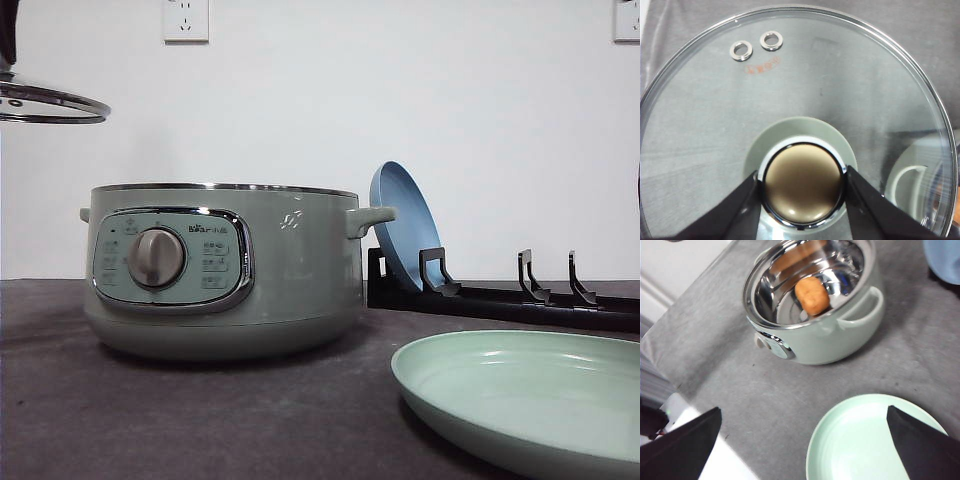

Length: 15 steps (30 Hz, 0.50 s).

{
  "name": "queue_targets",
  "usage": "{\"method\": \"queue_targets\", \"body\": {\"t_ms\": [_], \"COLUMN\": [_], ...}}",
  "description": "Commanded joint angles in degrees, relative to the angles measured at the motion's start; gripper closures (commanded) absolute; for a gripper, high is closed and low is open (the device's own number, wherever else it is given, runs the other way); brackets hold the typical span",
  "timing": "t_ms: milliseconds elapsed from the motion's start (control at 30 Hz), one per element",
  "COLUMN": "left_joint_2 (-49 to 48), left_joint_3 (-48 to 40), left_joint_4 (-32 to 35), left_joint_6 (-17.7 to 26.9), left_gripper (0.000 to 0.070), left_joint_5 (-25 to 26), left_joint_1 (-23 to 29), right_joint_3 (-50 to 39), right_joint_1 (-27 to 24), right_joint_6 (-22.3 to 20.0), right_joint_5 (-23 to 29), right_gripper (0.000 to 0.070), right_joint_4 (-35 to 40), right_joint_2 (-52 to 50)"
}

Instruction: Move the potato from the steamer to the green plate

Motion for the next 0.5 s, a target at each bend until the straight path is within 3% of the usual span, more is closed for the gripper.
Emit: {"method": "queue_targets", "body": {"t_ms": [0, 467], "left_joint_2": [-0.76, -0.74], "left_joint_3": [2.38, 2.36], "left_joint_4": [-0.33, -0.72], "left_joint_6": [0.44, 0.68], "left_gripper": [0.0700, 0.0700], "left_joint_5": [0.01, 0.01], "left_joint_1": [0.66, 2.48], "right_joint_3": [3.99, 41.39], "right_joint_1": [1.64, 13.40], "right_joint_6": [-1.61, -8.81], "right_joint_5": [-0.21, 0.79], "right_gripper": [0.0030, 0.0031], "right_joint_4": [0.57, -3.66], "right_joint_2": [5.08, 50.36]}}
